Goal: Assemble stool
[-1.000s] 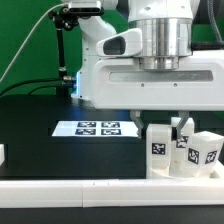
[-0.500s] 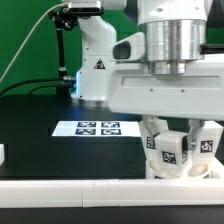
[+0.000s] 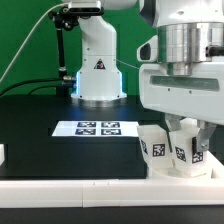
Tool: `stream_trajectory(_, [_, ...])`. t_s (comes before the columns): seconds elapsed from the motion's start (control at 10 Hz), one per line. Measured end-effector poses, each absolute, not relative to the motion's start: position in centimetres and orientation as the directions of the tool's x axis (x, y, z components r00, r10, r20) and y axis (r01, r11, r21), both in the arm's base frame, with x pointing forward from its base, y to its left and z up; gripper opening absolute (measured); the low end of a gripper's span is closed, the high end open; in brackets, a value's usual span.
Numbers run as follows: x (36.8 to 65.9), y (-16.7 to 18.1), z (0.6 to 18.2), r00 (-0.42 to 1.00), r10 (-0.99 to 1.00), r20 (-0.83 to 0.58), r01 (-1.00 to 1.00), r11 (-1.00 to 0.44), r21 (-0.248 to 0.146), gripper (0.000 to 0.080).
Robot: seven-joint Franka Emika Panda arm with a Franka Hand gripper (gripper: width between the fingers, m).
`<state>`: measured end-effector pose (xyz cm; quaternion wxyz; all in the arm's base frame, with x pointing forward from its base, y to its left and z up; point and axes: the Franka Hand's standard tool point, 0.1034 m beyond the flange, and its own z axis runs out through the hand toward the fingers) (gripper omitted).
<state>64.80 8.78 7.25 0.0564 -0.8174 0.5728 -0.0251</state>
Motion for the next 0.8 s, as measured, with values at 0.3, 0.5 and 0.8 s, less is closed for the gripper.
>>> stream_trajectory(0.3, [64.21,8.75,7.18,0.069,-0.992,-0.11,-0.989,-0.054,-0.135,0.0338])
stream_trajectory(0.5, [64.2,8.81,7.18,0.083,-0.991,-0.108,-0.988,-0.069,-0.136,0.0342])
stream_trajectory(0.8, [64.04,8.93,7.95,0.186,-0.977,-0.106,-0.976,-0.171,-0.134,0.056])
